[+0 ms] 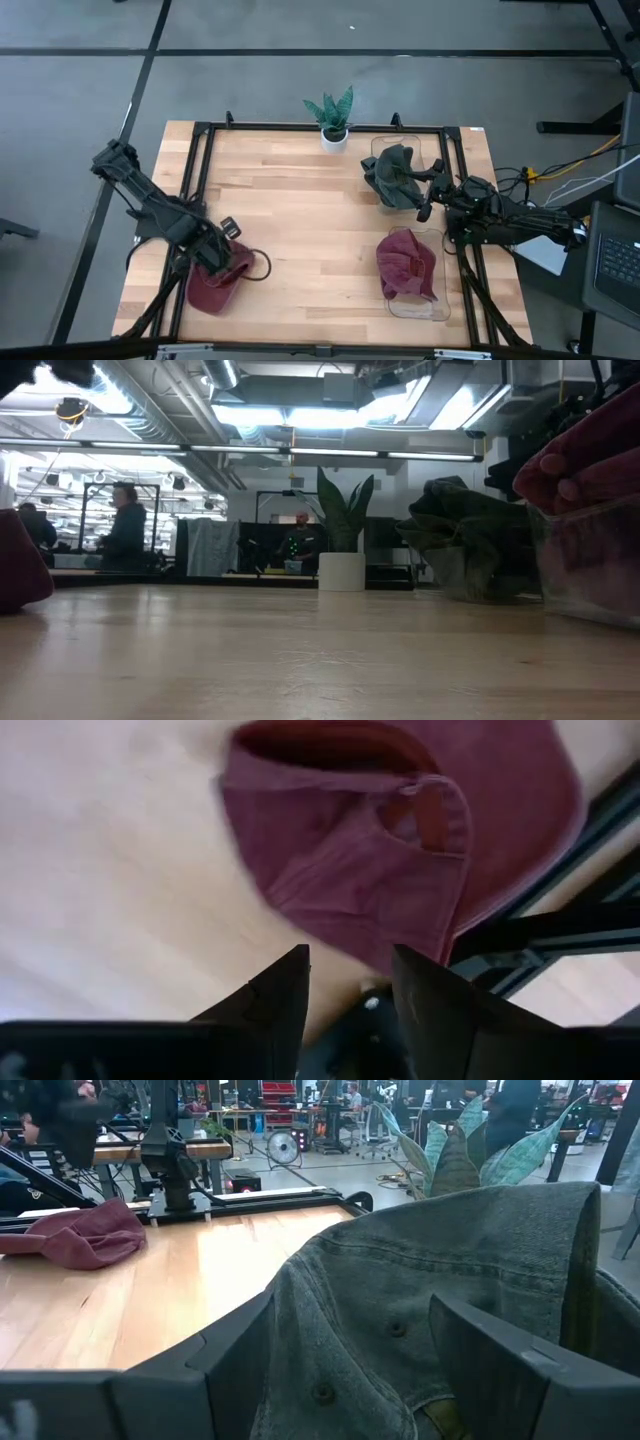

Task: Pick & Place hat
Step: Put the red cap into the bottom transparent bin

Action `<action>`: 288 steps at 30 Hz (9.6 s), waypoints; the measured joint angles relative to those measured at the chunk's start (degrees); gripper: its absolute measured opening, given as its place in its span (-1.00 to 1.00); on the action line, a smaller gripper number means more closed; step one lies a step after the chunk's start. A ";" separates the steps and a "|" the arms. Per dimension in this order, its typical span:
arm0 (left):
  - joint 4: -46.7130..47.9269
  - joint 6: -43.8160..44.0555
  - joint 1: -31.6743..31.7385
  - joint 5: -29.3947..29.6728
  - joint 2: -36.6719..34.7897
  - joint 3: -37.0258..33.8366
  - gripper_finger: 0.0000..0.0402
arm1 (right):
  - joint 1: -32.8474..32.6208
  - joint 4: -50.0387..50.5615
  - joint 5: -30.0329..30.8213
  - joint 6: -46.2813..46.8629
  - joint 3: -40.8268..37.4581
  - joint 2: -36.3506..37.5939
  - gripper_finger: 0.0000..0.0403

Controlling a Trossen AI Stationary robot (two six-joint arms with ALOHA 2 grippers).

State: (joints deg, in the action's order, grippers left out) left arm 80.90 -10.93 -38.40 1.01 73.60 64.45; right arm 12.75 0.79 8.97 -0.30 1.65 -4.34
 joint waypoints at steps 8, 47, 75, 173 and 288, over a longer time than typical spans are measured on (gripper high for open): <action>-13.50 -8.86 -2.50 -6.55 0.02 -11.13 -0.31 | 0.00 0.01 0.00 0.00 0.00 -0.01 0.31; -78.45 7.76 7.45 -1.07 21.07 -23.72 -0.31 | -0.02 0.01 0.00 0.00 0.00 -0.02 0.31; -55.05 1.28 26.55 9.19 29.65 13.11 -0.31 | -0.02 -0.01 -0.04 0.00 0.00 -0.02 0.31; -62.09 40.15 31.37 4.78 22.55 8.80 -0.98 | -0.02 0.01 0.00 0.00 0.00 -0.01 0.31; -49.24 19.99 24.28 1.04 65.75 67.42 -0.52 | -0.02 0.01 -0.02 0.00 0.00 -0.02 0.31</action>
State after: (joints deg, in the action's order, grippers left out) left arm 31.66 9.06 -14.12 2.05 139.35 131.87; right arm 12.73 0.80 8.95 -0.30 1.65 -4.36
